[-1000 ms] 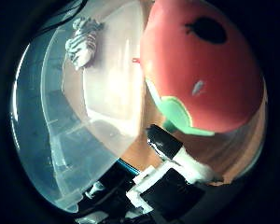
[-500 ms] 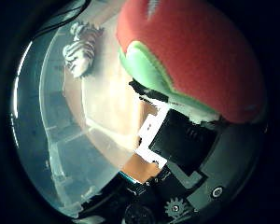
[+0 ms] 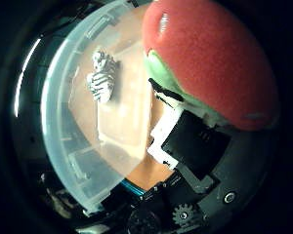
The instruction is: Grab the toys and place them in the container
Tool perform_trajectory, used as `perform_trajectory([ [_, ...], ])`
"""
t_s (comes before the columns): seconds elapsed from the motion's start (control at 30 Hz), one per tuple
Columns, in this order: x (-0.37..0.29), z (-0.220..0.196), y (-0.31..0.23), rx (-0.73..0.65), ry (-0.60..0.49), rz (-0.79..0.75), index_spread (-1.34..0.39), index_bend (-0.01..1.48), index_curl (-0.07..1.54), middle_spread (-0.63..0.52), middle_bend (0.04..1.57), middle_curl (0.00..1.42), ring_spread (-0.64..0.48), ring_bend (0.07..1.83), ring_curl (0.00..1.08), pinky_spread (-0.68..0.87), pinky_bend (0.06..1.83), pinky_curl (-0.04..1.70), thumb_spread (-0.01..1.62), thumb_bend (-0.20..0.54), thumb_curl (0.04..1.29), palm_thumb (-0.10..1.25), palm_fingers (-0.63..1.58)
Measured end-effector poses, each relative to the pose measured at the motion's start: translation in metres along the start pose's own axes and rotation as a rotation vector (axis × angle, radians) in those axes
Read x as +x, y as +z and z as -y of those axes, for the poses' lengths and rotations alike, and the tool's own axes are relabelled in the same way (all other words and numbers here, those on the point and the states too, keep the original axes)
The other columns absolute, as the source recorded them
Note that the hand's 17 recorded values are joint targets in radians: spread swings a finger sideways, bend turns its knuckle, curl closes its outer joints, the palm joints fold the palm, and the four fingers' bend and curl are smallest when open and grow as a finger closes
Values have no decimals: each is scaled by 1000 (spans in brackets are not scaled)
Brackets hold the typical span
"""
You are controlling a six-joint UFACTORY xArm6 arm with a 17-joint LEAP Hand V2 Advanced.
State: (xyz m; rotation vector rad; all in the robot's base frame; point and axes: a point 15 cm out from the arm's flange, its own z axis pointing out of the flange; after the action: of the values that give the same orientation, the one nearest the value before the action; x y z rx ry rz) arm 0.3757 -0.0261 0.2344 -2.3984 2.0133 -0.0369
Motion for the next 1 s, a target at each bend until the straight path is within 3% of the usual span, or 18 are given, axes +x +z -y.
perform_trajectory([
  [0.4, 26, 3, -188, 135, 76, -38, -326, 986, 1089, -224, 1244, 1051, -275, 1346, 895, -184, 1214, 1083, 974, -14, 630, 1095, 992],
  [0.57, 6, 4, -258, 185, 63, -28, -319, 973, 1105, -215, 1250, 1043, -276, 1338, 903, -181, 1202, 1117, 961, -14, 656, 1093, 993],
  [1.0, -102, 4, -306, 193, -67, 9, -319, 944, 1132, -205, 1247, 1031, -285, 1313, 928, -180, 1173, 1162, 945, -14, 700, 1083, 999],
])
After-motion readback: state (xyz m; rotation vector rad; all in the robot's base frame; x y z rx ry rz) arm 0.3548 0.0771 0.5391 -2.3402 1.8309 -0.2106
